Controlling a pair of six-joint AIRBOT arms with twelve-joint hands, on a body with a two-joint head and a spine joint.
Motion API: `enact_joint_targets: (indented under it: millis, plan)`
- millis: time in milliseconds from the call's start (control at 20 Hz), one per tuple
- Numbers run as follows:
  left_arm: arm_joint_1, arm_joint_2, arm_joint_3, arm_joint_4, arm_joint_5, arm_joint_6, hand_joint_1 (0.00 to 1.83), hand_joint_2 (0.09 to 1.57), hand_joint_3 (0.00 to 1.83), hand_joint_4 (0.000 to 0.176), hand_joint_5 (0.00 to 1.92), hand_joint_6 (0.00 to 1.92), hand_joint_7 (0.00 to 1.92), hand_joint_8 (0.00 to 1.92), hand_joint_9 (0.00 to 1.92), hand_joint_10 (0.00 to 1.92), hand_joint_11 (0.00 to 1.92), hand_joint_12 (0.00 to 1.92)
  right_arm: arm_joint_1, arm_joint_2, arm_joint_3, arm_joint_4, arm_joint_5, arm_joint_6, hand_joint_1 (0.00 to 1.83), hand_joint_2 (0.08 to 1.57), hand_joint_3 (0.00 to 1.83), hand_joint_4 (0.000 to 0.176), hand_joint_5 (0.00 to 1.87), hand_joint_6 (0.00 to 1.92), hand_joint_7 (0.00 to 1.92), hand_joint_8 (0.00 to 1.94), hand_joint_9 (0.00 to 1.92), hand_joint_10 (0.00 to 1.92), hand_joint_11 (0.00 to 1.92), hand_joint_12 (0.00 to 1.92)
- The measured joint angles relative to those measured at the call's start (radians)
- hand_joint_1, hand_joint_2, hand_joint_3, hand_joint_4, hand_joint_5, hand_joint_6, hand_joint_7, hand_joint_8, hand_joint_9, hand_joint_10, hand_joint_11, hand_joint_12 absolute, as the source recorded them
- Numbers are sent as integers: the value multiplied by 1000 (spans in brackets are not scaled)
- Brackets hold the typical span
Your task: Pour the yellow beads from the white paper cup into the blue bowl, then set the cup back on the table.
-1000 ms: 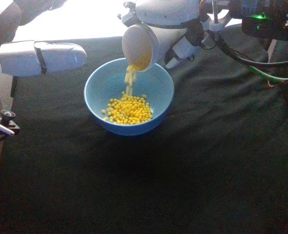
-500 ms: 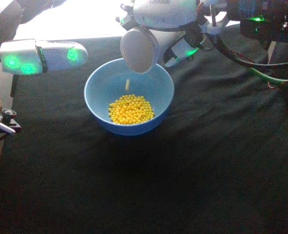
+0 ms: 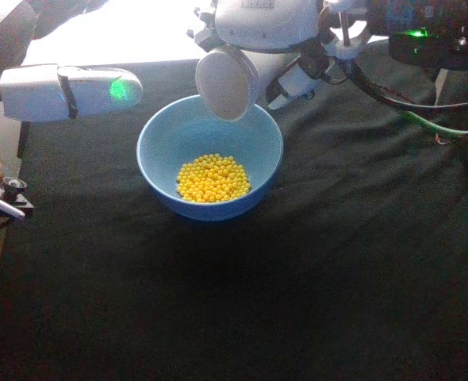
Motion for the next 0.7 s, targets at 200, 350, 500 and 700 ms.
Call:
enact_joint_targets:
  millis: [200, 350, 500, 700]
  plan:
    - [0, 0, 0, 0, -1, -2, 715, 728, 1, 0, 242, 3, 348, 5, 334, 3, 199, 298, 0, 10, -5, 84, 0, 0, 1201, 1249, 0, 0, 673, 1204, 815, 1498, 573, 1755, 554, 1921]
    - [0, 0, 0, -5, -1, -9, 688, 722, 0, 0, 243, 2, 350, 3, 341, 4, 213, 303, 1, 42, -5, 145, -6, 0, 1201, 1249, 0, 0, 673, 1204, 815, 1499, 573, 1755, 554, 1921]
    - [0, 0, 0, -9, -1, -12, 694, 722, 0, 0, 251, 5, 352, 3, 339, 2, 214, 301, 1, 78, 3, 255, 2, -1, 1171, 1142, 0, 0, 930, 993, 892, 1504, 857, 1858, 914, 1921]
    - [0, 0, 0, -17, -1, -16, 667, 706, 0, 0, 238, 0, 351, 2, 346, 2, 251, 224, 7, 128, 13, 422, 46, -1, 1176, 1090, 0, 0, 1040, 862, 1074, 1125, 1067, 1718, 1070, 1921]
